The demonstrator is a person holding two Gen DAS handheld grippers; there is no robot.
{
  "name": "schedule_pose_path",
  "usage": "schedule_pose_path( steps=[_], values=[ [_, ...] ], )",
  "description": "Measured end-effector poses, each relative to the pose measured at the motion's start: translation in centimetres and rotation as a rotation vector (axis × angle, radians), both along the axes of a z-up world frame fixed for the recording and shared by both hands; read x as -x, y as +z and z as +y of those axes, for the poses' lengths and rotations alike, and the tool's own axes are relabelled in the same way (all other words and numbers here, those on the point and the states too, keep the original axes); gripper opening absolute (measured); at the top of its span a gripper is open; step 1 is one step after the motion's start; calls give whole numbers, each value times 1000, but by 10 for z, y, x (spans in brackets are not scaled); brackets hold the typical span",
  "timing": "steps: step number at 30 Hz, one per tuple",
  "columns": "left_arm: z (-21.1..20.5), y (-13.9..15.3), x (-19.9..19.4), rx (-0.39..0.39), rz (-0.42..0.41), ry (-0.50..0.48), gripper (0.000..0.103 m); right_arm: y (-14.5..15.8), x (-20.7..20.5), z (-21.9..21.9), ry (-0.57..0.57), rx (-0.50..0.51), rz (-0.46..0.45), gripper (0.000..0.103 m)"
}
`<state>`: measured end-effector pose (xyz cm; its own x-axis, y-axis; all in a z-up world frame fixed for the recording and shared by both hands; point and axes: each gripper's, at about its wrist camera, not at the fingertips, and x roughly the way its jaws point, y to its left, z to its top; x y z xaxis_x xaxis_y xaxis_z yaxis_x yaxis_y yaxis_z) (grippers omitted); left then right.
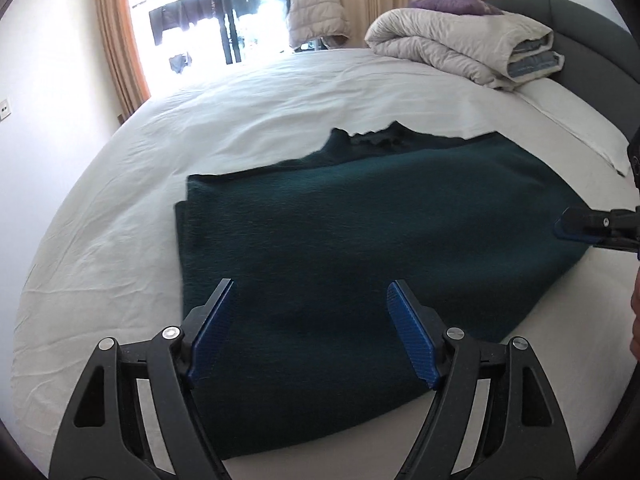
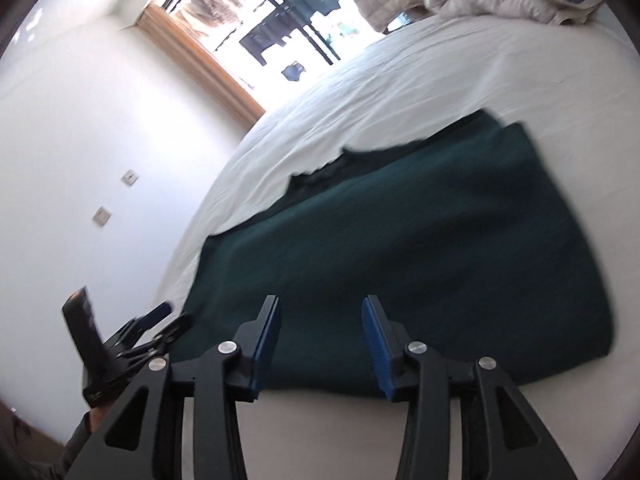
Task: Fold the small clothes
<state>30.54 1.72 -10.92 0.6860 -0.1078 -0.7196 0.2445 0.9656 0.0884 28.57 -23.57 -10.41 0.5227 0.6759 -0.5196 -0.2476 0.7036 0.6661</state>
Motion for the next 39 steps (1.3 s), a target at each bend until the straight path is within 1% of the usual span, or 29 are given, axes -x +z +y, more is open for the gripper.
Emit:
schedule_pose_path(
  steps=[1,3,4,5,7,10,11,12,13,15,17,18,19,20,21,22,23,24,26,27,29,30,31,32,33,35,37,38,39],
  values=[
    [-4,-8,0,-19,18,-7,76,-6,0,12,34,3,10,46],
    [-3,-32,-2,-63,87,-15,76,-23,-3,23,57,65,45,46],
    [1,-38,2,-50,79,-22,76,-32,-6,19,43,68,68,38],
    [8,-40,5,-36,73,-28,76,-40,-8,9,26,44,83,18],
    [18,-40,7,-39,74,-25,77,-51,-9,-20,-57,13,118,0],
    [27,-42,11,-36,74,-32,78,-54,-10,-69,-190,-17,115,0],
    [29,-42,12,-33,74,-32,78,-54,-9,-84,-217,-30,102,0],
    [30,-42,12,-32,72,-29,78,-53,-7,-98,-288,9,101,0],
    [30,-42,13,-34,69,-28,78,-52,-3,-114,-352,20,100,0],
    [34,-39,18,-31,63,-23,78,-53,5,-145,-452,-37,111,0],
    [37,-35,22,-9,64,-3,77,-48,16,-160,-530,-36,109,0],
    [38,-30,24,2,63,13,76,-41,21,-160,-535,-39,88,3],
    [37,-24,27,11,52,32,76,-34,26,-154,-523,-44,67,14],
    [35,-16,31,28,32,38,76,-28,29,-143,-493,-63,42,21],
    [30,-7,33,62,13,34,76,-23,31,-129,-443,-100,17,23],
    [24,0,34,96,4,25,76,-20,30,-111,-382,-135,4,29],
    [15,5,33,124,2,9,76,-18,26,-90,-323,-152,1,32],
    [5,8,30,136,4,-7,76,-18,21,-72,-270,-161,2,32],
    [-14,3,24,114,17,-38,76,-23,9,-45,-200,-184,23,34],
    [-20,-2,20,94,26,-43,76,-29,2,-37,-188,-171,41,35],
    [-19,-21,13,68,89,-19,76,-42,-9,-37,-213,-130,78,35],
    [-13,-30,12,75,113,1,76,-49,-12,-45,-236,-131,92,34],
    [-6,-34,14,103,103,4,76,-54,-12,-57,-248,-162,95,27],
    [1,-34,18,126,96,7,76,-58,-10,-70,-275,-175,100,22],
    [5,-33,20,127,94,15,76,-59,-7,-83,-313,-173,97,21],
    [10,-32,26,121,80,30,76,-59,6,-108,-383,-171,90,21],
    [16,-33,32,143,65,47,76,-58,16,-128,-445,-177,85,21],
    [20,-33,35,160,55,60,76,-55,21,-134,-482,-157,85,25],
    [25,-33,39,182,46,74,76,-50,26,-139,-508,-135,77,26]
  ],
)
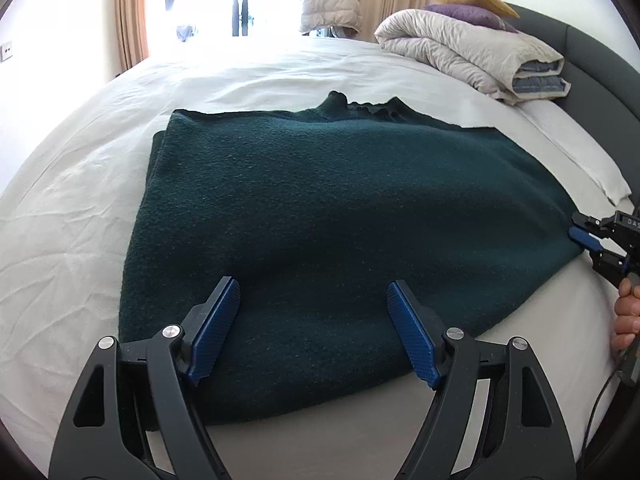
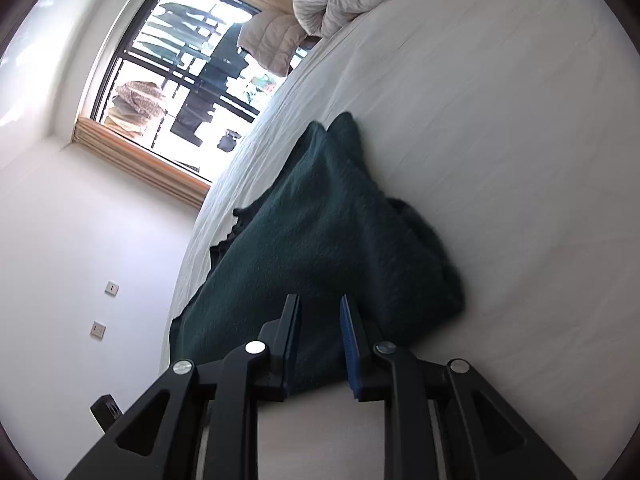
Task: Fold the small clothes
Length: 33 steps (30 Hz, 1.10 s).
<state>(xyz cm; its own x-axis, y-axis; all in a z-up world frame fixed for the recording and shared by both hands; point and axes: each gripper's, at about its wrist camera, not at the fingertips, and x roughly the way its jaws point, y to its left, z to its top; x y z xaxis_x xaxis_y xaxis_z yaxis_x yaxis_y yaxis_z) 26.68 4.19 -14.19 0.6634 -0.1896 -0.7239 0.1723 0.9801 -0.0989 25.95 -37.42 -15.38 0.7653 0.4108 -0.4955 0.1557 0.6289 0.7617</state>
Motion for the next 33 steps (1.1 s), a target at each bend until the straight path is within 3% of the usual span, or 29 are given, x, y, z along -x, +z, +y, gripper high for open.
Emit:
schedule_pose_path(
  steps=[3,6,10,13,15,17,22,24,28,30,33],
  values=[
    [15,-2,3,100,-11,22,76,15,10,4,11,-15,-68,36],
    [28,-3,4,171,-11,26,76,31,3,31,92,-12,-138,51],
    [27,-4,0,156,-13,32,76,38,-22,75,207,14,-160,52],
    [22,-4,-1,127,-9,35,76,21,-39,89,236,28,-90,52],
    [19,-4,-1,108,-7,37,76,4,-46,85,219,33,-31,48],
    [17,-4,-2,95,-6,37,75,-4,-40,69,196,-8,-32,26],
    [18,-8,-7,101,-3,36,75,3,-13,17,-25,47,9,26],
    [17,-10,-8,95,-4,36,75,17,-1,15,-55,58,-24,34],
    [13,-11,-8,62,0,37,75,38,-1,74,156,0,-133,53],
    [13,-11,-9,56,2,37,75,38,-8,116,280,12,-150,55],
    [10,-11,-10,36,5,38,75,17,-20,147,342,1,-96,55]
  ],
)
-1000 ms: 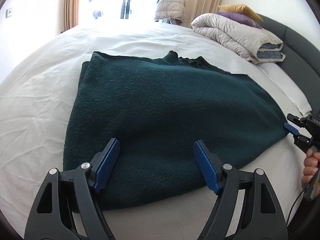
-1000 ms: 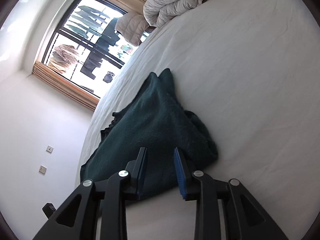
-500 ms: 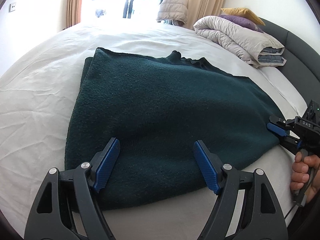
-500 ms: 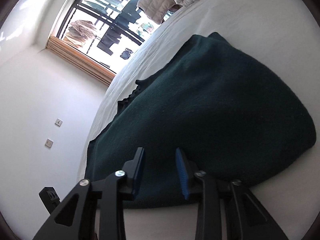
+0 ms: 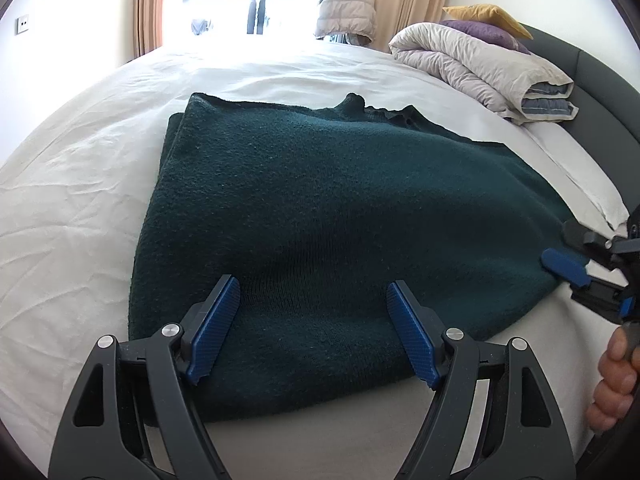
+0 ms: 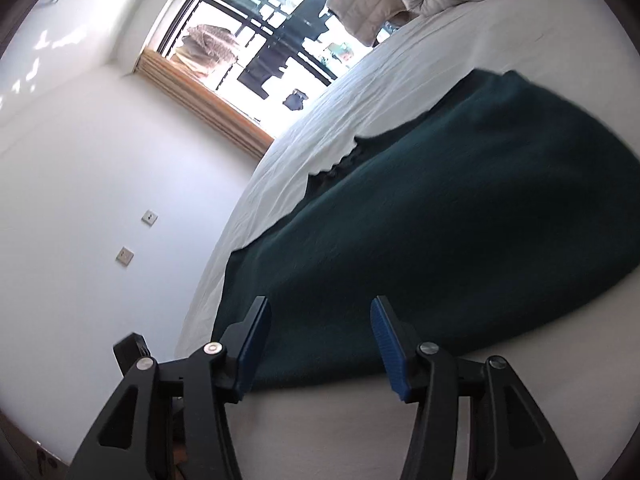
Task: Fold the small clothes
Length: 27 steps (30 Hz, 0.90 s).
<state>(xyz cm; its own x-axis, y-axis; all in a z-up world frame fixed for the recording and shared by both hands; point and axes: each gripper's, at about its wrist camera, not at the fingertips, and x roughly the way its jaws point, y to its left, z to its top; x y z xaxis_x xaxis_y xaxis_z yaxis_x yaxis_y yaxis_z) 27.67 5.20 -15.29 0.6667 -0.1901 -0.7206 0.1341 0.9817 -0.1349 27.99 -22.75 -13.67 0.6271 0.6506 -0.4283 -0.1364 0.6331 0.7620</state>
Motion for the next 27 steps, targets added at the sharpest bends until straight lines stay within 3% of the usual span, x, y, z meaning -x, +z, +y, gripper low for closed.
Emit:
schedule_pose_path(
  steps=[8,17,24,27],
  values=[
    [-9,-2,-3,-75,4,7,77,-32,3,-23,-11,-166,-36,47],
    [-13,-3,-4,-121,4,11,77,-39,5,-34,-11,-224,-35,46],
    [-11,-3,-3,-103,-2,7,77,-46,22,-105,-283,-265,-43,43],
    [-10,-4,-2,-96,-11,3,77,-35,32,-131,-394,-138,-28,40]
  ],
)
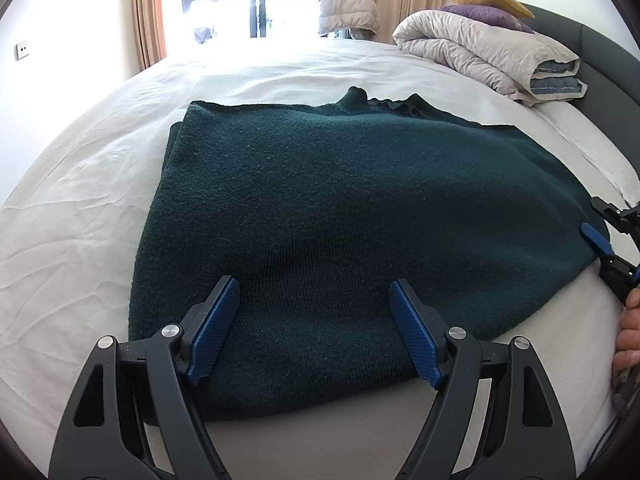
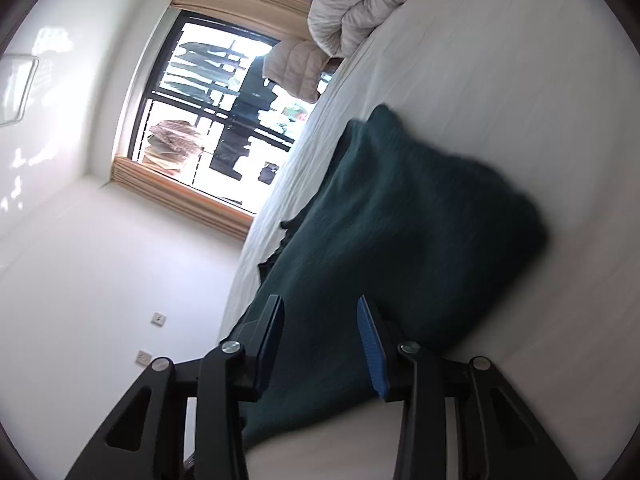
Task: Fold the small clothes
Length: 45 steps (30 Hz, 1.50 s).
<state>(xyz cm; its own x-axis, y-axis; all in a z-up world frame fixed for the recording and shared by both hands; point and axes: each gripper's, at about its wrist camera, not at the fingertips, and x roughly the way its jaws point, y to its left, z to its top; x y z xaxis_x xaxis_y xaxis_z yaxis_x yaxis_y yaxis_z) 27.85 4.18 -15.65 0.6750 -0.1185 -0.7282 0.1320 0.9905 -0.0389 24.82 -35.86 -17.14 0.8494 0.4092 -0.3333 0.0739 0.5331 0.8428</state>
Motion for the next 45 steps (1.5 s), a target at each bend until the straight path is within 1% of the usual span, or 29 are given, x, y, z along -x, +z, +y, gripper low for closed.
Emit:
schedule_pose_path(
  steps=[2,4,5,7,10,11,12,15,16,17,18,19,20,21,23,24,25,26,27,30,33,35,36,37,39,41,42,43,45],
  values=[
    [2,0,1,16,-7,-3,77,13,9,-15,-83,97,42,43],
    [4,-1,2,33,-14,-4,77,28,17,-21,-126,148,62,46],
    [4,-1,2,37,-16,-4,77,36,18,-17,-122,157,55,48],
    [5,-1,1,43,-18,-5,77,54,10,11,-41,189,29,52],
    [7,0,2,60,-20,-6,77,71,-17,81,153,232,-10,55],
    [10,0,2,74,-21,-7,77,71,-28,104,215,232,-9,58],
    [11,1,3,88,-21,-8,77,68,-38,122,265,239,4,58],
    [16,1,3,131,-23,-11,77,44,-62,155,339,261,79,59],
    [17,1,3,138,-23,-11,77,36,-65,155,333,262,89,56],
    [17,1,2,141,-23,-11,77,33,-65,150,314,260,78,44],
    [17,2,2,142,-24,-11,77,31,-67,140,309,239,87,38],
    [16,2,3,142,-24,-11,77,29,-69,129,292,221,105,27],
    [16,2,3,144,-25,-11,77,30,-68,115,242,228,122,26],
    [16,2,3,146,-26,-11,77,31,-68,99,180,248,146,26],
    [16,2,3,144,-27,-10,77,40,-72,75,86,251,177,26],
    [16,1,3,140,-27,-10,77,47,-73,72,58,257,176,29],
    [15,1,3,134,-26,-9,77,55,-77,76,56,269,158,39],
    [14,1,3,128,-26,-9,77,62,-83,84,79,278,133,50],
    [14,1,3,125,-26,-9,77,68,-92,99,131,278,106,52],
    [14,1,4,128,-26,-9,77,77,-124,156,293,273,61,53],
    [15,1,3,133,-25,-10,77,72,-154,212,461,256,41,58],
    [16,0,2,135,-24,-10,77,61,-168,232,493,292,67,59],
    [16,0,2,134,-23,-10,77,55,-173,232,481,301,75,59],
    [16,-1,2,132,-22,-9,77,50,-175,225,468,279,69,58],
    [15,-1,2,123,-21,-9,77,42,-181,199,440,195,70,49],
    [13,-1,1,113,-21,-7,77,39,-183,162,351,181,96,34],
    [13,-1,1,108,-21,-7,77,38,-181,139,300,164,98,31],
    [13,-1,1,103,-21,-7,77,39,-178,119,240,161,108,29],
    [12,-1,1,96,-19,-6,77,43,-162,78,84,212,157,38]
  ],
)
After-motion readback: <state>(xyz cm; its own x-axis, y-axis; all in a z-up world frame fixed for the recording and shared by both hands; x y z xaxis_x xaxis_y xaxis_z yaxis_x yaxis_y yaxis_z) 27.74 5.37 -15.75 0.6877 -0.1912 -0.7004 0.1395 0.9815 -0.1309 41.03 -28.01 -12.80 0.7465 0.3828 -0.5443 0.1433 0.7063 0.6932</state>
